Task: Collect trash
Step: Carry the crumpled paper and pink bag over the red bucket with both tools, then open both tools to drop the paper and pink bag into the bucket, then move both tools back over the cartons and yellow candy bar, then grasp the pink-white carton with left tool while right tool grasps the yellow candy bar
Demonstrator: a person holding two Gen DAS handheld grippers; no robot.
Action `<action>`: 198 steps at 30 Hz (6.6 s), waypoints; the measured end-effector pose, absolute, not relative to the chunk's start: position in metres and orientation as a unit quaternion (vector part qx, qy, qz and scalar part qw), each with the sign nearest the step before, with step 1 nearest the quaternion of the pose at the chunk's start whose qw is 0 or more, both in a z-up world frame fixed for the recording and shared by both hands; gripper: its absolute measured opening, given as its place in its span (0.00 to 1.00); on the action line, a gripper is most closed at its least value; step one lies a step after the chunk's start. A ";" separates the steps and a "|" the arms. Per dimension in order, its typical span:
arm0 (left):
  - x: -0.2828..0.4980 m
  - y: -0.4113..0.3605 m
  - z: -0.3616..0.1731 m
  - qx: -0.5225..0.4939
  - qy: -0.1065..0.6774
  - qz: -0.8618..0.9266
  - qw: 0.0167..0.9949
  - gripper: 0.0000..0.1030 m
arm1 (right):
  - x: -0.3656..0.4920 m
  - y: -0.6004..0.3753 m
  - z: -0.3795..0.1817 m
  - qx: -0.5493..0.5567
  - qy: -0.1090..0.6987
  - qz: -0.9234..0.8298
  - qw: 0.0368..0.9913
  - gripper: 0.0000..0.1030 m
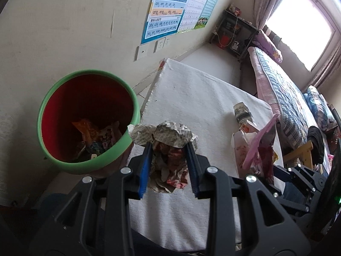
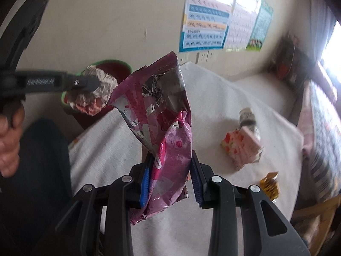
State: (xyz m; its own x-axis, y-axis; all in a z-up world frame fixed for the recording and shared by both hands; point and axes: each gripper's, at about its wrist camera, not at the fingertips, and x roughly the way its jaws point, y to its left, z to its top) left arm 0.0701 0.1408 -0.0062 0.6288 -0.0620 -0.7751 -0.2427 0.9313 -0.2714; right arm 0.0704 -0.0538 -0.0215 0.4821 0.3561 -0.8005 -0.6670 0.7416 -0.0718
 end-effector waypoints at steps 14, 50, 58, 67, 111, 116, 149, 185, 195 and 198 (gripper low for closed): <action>0.083 0.135 -0.022 -0.176 0.447 0.044 0.876 0.30 | 0.052 -0.051 -0.035 -0.301 0.311 0.258 0.864 0.31; 0.108 0.087 -0.048 -0.175 0.469 -0.009 0.866 0.30 | 0.152 -0.142 -0.075 -0.101 0.510 0.234 0.821 0.32; 0.100 0.105 -0.035 -0.178 0.450 0.003 0.875 0.30 | 0.154 -0.115 -0.053 -0.104 0.490 0.250 0.828 0.31; 0.082 0.147 -0.019 -0.188 0.426 0.039 0.884 0.30 | 0.149 -0.057 -0.032 -0.121 0.465 0.291 0.827 0.31; 0.032 0.318 -0.003 -0.265 0.346 0.184 0.881 0.91 | 0.144 0.164 -0.034 -0.169 0.455 0.417 0.768 0.76; 0.032 0.310 -0.003 -0.263 0.352 0.191 0.878 0.94 | 0.141 0.145 -0.028 -0.164 0.452 0.409 0.775 0.84; 0.133 0.034 -0.031 -0.172 0.450 0.012 0.876 0.95 | 0.178 -0.168 -0.023 -0.092 0.480 0.210 0.847 0.88; 0.184 -0.047 -0.116 -0.150 0.572 0.022 0.806 0.95 | 0.216 -0.249 -0.117 -0.061 0.575 0.150 0.802 0.93; 0.190 -0.053 -0.117 -0.148 0.571 0.019 0.807 0.70 | 0.220 -0.247 -0.127 -0.059 0.576 0.155 0.801 0.72; 0.191 -0.056 -0.117 -0.143 0.574 0.014 0.806 0.50 | 0.219 -0.244 -0.128 -0.069 0.573 0.156 0.801 0.52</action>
